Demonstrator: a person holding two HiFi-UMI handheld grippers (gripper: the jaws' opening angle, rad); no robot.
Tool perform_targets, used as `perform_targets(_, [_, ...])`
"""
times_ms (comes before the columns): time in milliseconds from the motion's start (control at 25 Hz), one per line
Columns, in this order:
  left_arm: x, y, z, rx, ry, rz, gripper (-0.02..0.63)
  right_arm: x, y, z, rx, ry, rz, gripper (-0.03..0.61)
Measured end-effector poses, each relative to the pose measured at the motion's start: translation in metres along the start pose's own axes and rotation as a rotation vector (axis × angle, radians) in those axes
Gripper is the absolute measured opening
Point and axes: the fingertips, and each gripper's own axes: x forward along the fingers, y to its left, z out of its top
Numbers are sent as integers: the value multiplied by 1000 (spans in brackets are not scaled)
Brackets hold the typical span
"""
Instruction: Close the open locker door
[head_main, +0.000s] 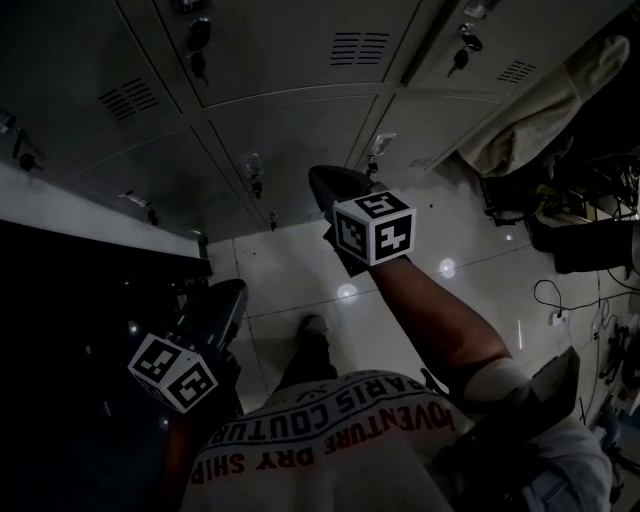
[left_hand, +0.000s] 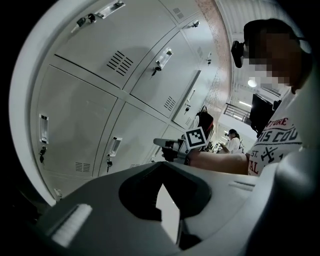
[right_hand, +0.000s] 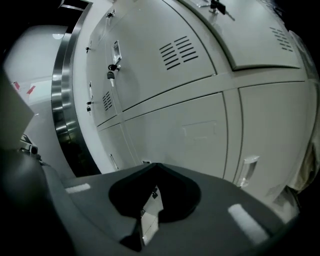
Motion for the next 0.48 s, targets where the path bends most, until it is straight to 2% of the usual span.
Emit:
perform_targets(280, [-15, -84, -38, 59, -12, -57, 5, -110, 7, -44, -10, 11, -17, -3])
perform_targets(360, [-28, -116, -59, 78, -22, -73, 5, -152, 28, -67, -25, 20, 18, -2])
perform_targets(480, [-50, -168, -101, 95, -35, -93, 5, -224, 74, -106, -57, 37, 119, -2])
